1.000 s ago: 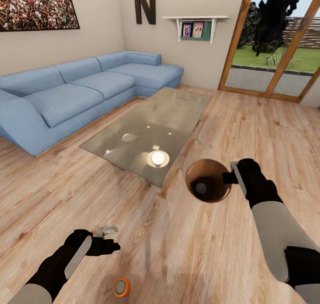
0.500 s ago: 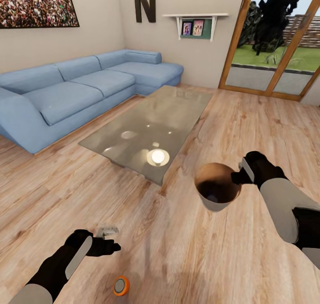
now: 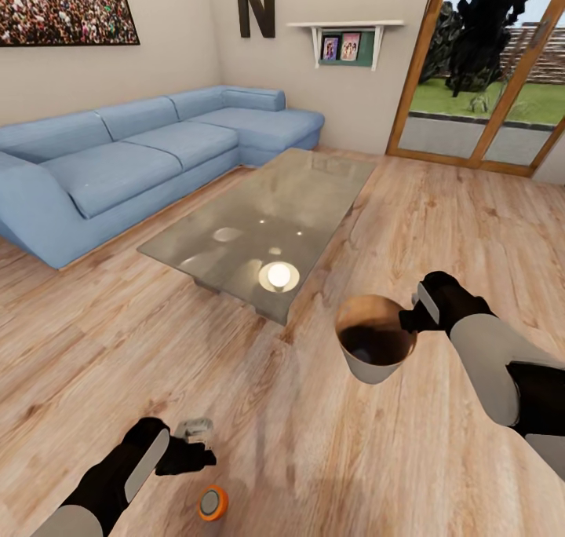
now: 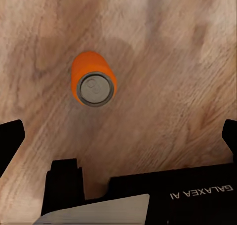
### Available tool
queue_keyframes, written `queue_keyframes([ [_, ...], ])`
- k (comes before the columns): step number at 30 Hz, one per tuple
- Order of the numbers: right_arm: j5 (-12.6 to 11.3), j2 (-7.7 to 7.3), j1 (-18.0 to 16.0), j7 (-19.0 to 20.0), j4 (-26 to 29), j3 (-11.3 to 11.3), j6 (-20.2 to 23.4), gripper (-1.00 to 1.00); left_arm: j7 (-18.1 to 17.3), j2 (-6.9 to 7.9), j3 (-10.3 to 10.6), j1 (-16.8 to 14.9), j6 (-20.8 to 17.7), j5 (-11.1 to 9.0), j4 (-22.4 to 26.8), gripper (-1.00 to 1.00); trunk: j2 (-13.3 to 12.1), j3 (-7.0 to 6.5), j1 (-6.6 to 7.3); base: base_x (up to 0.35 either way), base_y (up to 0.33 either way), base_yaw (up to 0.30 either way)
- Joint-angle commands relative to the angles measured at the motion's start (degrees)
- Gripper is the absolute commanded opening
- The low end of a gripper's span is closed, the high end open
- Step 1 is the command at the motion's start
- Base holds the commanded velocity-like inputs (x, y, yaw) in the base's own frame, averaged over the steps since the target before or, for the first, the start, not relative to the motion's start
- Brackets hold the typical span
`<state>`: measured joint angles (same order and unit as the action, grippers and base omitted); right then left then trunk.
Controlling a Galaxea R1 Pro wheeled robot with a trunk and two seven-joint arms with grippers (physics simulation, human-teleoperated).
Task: Put the three can of soda from the living room inside the tash can in the kitchen.
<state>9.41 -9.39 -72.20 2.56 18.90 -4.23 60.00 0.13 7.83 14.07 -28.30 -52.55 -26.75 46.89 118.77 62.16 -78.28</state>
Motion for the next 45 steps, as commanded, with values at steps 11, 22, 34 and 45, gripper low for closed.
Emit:
queue_keyframes([
  [11,-1.06,1.33,-0.05,0.26,-0.09,-0.15,0.00,-1.00,0.08,-0.01,-0.41,-0.03,0.08,-0.05,-0.71,1.00,2.01,0.89,-1.09,0.000,0.000,0.000],
  [22,-1.06,1.80,0.01,0.26,-0.18,0.15,0.00,-1.00,0.54,-0.08,-0.53,-0.12,0.70,0.02,-2.32,1.00,2.01,0.89,-1.09,0.000,0.000,0.000],
  [34,-1.06,1.84,0.04,0.26,-0.18,0.25,0.00,-1.00,2.79,-1.08,-0.31,-0.50,3.78,0.19,-9.46,1.00,2.01,0.89,-1.09,0.000,0.000,0.000],
  [45,-0.97,1.84,0.04,0.26,-0.18,0.27,0.00,-1.00,4.43,-4.01,-0.23,-1.65,6.85,0.23,-15.01,1.00,2.01,0.89,-1.09,0.000,0.000,0.000],
])
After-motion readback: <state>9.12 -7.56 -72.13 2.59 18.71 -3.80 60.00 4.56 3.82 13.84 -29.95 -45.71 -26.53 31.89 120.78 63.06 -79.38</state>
